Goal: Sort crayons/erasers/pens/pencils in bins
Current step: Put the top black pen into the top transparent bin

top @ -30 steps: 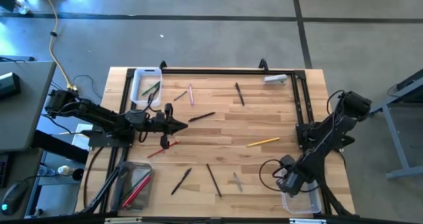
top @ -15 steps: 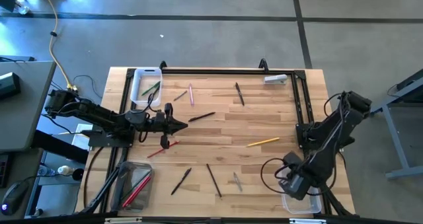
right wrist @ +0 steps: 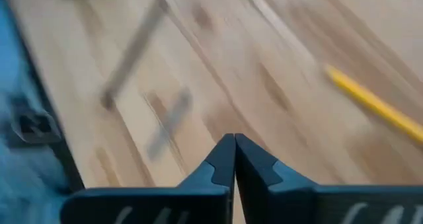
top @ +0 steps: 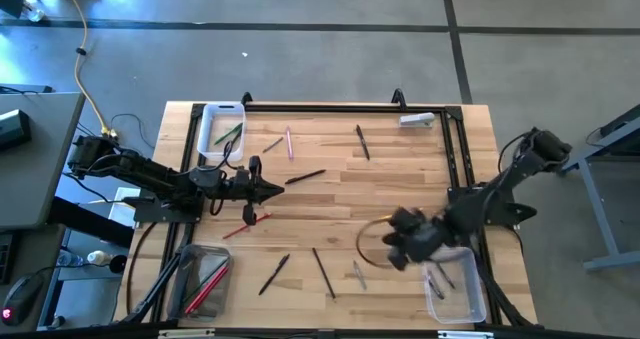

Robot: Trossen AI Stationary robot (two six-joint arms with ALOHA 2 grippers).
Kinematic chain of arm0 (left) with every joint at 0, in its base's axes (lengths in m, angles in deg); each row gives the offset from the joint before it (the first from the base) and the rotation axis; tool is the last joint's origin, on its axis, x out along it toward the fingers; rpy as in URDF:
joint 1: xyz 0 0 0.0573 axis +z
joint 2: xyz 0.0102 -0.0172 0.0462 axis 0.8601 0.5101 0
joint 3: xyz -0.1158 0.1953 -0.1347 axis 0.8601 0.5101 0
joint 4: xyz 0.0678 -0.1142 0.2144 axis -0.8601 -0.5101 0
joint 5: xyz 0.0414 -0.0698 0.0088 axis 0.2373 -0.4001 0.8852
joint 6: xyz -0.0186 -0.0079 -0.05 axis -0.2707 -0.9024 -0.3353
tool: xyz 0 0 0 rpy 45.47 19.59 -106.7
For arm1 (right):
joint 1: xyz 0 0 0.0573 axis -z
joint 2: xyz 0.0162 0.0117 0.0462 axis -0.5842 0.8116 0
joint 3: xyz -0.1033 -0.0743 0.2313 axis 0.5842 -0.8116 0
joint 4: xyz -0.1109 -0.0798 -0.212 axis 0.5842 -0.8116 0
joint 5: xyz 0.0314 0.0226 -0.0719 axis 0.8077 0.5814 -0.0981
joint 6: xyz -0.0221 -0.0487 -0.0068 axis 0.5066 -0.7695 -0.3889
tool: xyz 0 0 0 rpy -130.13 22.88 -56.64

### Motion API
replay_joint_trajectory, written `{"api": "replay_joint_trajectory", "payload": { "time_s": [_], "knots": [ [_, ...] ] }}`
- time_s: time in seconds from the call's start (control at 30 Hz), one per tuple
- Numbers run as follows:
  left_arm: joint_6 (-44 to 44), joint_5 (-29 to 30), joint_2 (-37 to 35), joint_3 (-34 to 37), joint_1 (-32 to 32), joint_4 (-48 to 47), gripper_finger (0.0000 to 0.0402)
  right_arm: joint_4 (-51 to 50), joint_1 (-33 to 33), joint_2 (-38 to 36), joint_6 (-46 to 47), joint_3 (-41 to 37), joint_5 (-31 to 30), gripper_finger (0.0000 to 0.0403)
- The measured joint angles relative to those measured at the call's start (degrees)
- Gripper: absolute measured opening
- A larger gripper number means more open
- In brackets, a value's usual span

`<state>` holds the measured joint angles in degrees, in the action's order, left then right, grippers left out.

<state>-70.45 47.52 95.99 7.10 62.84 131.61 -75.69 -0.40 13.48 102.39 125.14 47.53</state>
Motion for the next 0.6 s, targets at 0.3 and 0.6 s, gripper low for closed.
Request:
{"api": "replay_joint_trajectory", "payload": {
  "time_s": [0.3, 0.6],
  "knots": [
    [-0.43, 1.43, 0.0, -0.02, 0.0, 0.46, 0.0, 30.72, 24.26, -0.38, -20.99, -16.62, 0.27, 0.0],
    [-0.97, 2.08, 0.02, -0.04, 0.02, 0.47, 0.0, 31.57, 48.01, 7.54, -32.0, -14.07, -1.25, 0.0001]
  ]
}}
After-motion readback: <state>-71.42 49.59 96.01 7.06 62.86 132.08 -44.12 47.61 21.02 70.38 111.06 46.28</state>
